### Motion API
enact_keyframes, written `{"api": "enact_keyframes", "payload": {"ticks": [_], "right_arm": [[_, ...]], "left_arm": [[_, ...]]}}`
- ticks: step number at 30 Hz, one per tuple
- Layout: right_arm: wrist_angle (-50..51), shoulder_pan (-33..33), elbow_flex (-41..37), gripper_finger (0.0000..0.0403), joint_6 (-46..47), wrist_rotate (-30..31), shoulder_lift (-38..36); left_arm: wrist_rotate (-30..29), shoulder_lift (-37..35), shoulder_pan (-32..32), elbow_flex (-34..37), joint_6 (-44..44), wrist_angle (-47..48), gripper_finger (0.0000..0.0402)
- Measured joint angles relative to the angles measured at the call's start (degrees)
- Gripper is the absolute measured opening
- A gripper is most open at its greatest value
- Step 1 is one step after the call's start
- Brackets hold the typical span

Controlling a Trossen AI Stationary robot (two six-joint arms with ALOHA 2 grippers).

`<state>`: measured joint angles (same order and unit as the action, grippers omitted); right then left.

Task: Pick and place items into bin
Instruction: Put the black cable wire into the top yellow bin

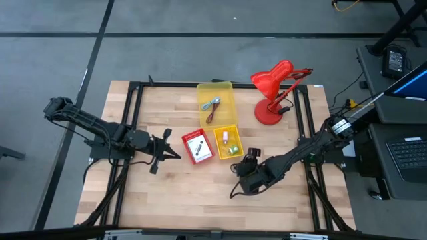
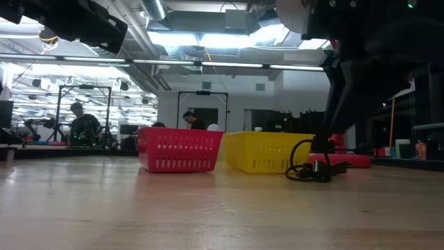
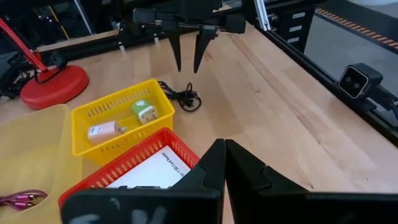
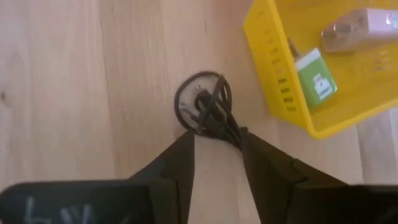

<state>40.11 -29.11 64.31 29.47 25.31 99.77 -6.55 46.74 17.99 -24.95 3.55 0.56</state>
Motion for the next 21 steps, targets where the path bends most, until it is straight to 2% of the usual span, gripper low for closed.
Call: {"api": "enact_keyframes", "payload": {"ticks": [12, 17, 21], "right_arm": [[0.0, 3.3, -5.6, 0.0129, 0.0, -0.2, 0.0], [-1.3, 5.7, -6.9, 0.0129, -1.6, -5.8, 0.0], [-5.1, 6.9, -9.1, 0.0129, -1.9, -6.6, 0.0]], "left_arm": [[0.0, 0.0, 0.0, 0.0, -1.5, 0.0, 0.0003], [0.0, 0.0, 0.0, 0.0, -2.4, 0.0, 0.0003], [0.0, 0.0, 0.0, 0.0, -2.4, 0.0, 0.0003]]}}
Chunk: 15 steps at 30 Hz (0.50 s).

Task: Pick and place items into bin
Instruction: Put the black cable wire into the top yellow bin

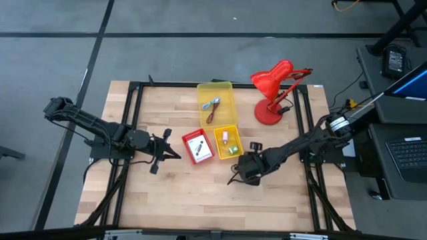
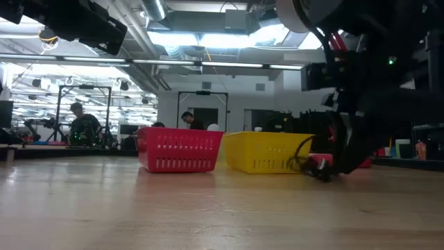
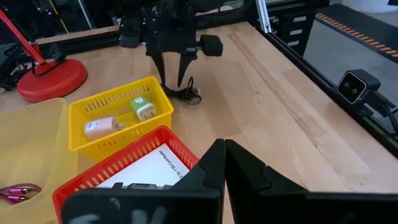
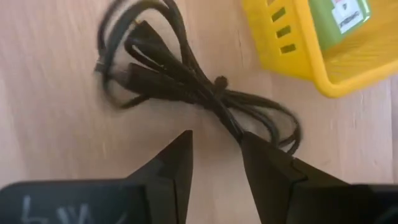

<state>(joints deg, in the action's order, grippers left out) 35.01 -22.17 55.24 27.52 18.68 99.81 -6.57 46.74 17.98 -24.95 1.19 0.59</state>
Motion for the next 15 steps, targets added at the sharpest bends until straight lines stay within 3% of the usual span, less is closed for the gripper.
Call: {"api": "enact_keyframes", "payload": {"ticks": [15], "right_arm": [[-4.0, 1.5, -2.3, 0.0129, -3.9, -0.4, 0.0]], "left_arm": [[0.0, 0.0, 0.0, 0.0, 0.0, 0.0, 0.0003]]}}
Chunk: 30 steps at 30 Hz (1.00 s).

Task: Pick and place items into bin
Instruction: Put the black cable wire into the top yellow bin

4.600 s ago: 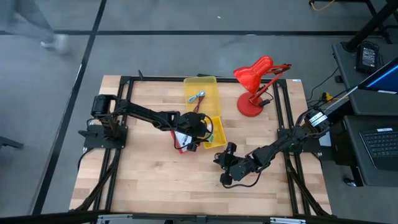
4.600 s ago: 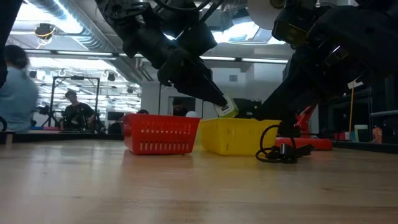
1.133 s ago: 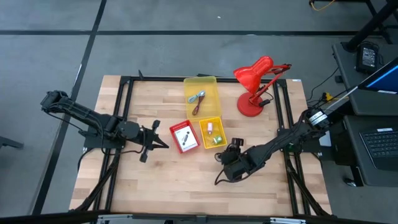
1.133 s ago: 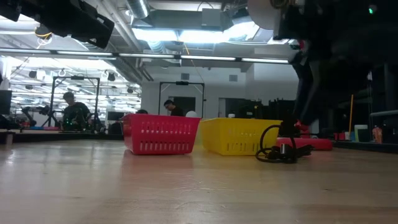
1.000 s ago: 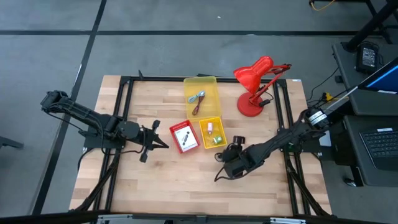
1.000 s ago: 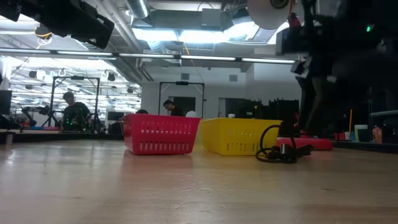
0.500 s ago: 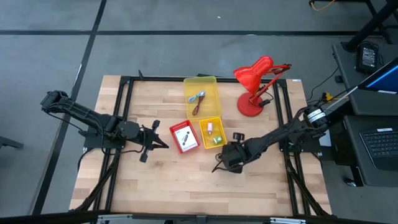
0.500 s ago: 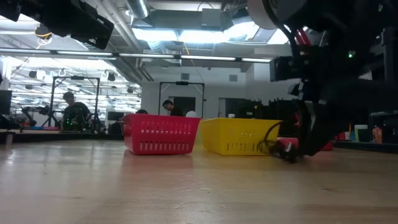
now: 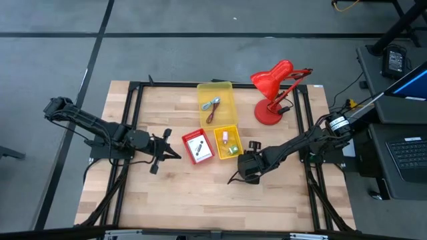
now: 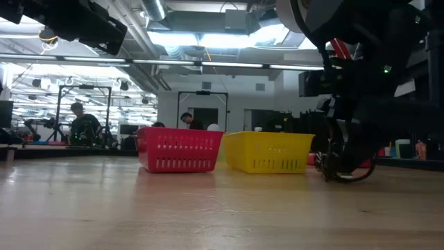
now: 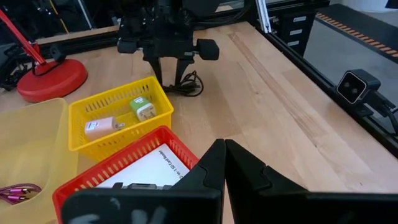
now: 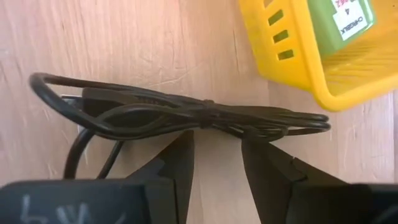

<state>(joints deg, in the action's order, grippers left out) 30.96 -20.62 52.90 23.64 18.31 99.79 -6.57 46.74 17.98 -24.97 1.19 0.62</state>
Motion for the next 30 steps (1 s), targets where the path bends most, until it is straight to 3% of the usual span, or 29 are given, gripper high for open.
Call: {"api": "enact_keyframes", "payload": {"ticks": [21, 30], "right_arm": [[0.5, -1.4, 4.4, 0.0129, -0.5, -0.2, 0.0], [-1.3, -1.3, 4.4, 0.0129, -7.6, 0.0, 0.0]], "left_arm": [[0.0, 0.0, 0.0, 0.0, 0.0, 0.0, 0.0003], [0.0, 0.0, 0.0, 0.0, 0.0, 0.0, 0.0003]]}}
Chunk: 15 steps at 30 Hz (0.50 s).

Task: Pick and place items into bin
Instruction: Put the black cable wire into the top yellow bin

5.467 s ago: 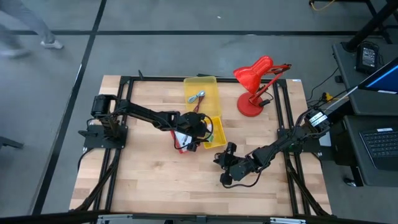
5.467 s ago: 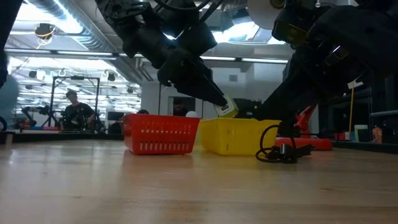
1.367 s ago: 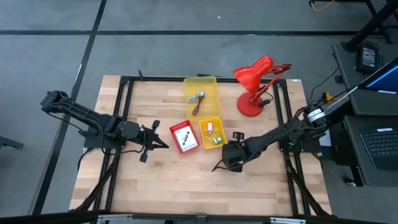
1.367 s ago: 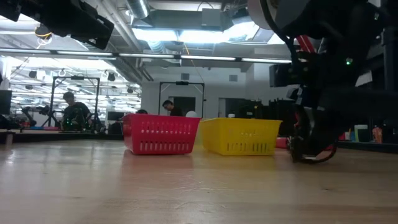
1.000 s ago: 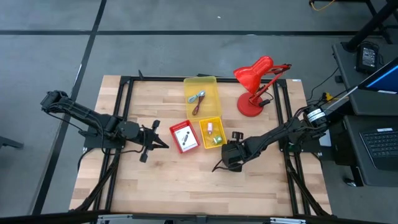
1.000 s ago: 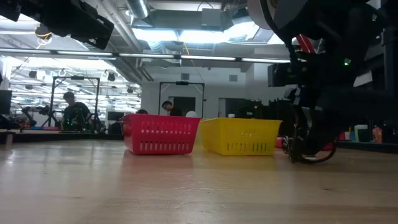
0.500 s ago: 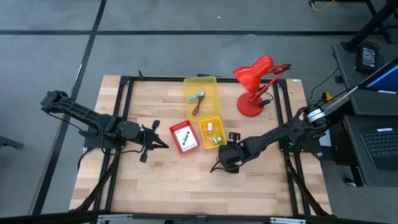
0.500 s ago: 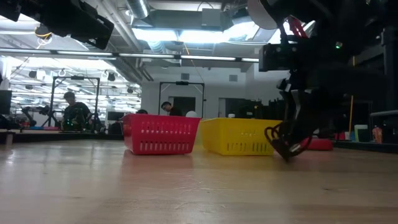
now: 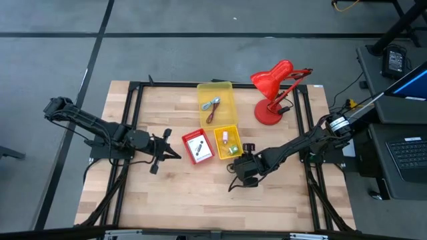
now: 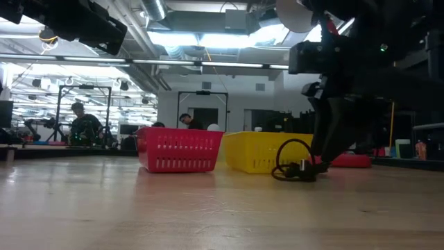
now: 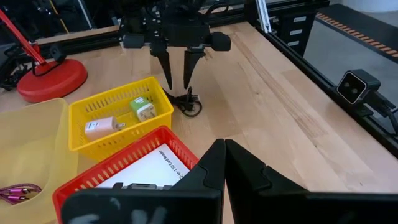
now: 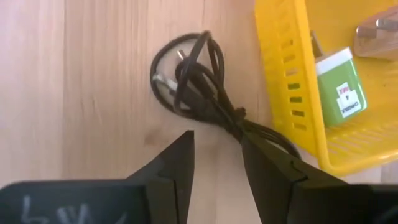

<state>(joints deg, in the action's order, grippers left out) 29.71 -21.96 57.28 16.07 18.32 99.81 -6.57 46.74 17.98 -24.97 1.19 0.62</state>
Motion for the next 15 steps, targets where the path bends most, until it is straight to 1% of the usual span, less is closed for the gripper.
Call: {"api": "enact_keyframes", "payload": {"ticks": [4, 12, 15], "right_arm": [[1.1, 0.4, 0.0, 0.0129, -1.8, 0.0, 0.0], [3.0, 2.2, -0.4, 0.0129, -1.9, 1.1, 0.0], [3.0, 2.7, -0.4, 0.0129, -3.7, 1.0, 0.0]], "left_arm": [[0.0, 0.0, 0.0, 0.0, 0.0, 0.0, 0.0003], [0.0, 0.0, 0.0, 0.0, 0.0, 0.0, 0.0003], [0.0, 0.0, 0.0, 0.0, 0.0, 0.0, 0.0003]]}}
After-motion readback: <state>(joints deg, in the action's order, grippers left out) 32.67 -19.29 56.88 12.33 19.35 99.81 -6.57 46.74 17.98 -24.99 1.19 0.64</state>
